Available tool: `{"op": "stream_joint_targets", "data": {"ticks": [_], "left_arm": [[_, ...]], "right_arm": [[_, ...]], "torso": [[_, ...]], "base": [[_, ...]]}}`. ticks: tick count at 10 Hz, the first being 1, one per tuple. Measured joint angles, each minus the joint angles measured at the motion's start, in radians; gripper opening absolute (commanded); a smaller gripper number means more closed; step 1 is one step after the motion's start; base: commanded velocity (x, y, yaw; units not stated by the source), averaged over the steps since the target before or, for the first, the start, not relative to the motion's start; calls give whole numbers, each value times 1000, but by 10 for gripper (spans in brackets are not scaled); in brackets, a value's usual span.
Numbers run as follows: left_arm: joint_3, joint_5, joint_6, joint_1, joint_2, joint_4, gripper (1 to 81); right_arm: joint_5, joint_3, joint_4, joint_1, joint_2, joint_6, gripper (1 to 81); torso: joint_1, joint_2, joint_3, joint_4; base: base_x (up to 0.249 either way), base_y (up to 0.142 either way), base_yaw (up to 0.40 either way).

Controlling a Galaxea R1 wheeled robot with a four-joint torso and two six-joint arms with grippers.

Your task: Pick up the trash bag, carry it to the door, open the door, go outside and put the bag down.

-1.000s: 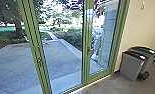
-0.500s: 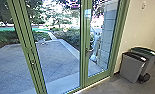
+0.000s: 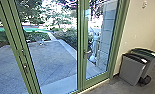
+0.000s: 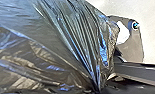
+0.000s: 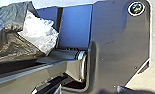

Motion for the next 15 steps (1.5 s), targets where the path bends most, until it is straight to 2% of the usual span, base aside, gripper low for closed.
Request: {"op": "stream_joint_targets", "data": {"ticks": [3,15], "left_arm": [[-18,-22,0,0,0,0,10],[-19,-23,0,2,9,1,10]], "right_arm": [[47,-1,-14,-8,0,0,811],[48,-8,-15,-5,11,5,811]], "torso": [[0,0,0,0],[0,0,0,0]], "base": [[176,-103,0],[190,-77,0]]}}
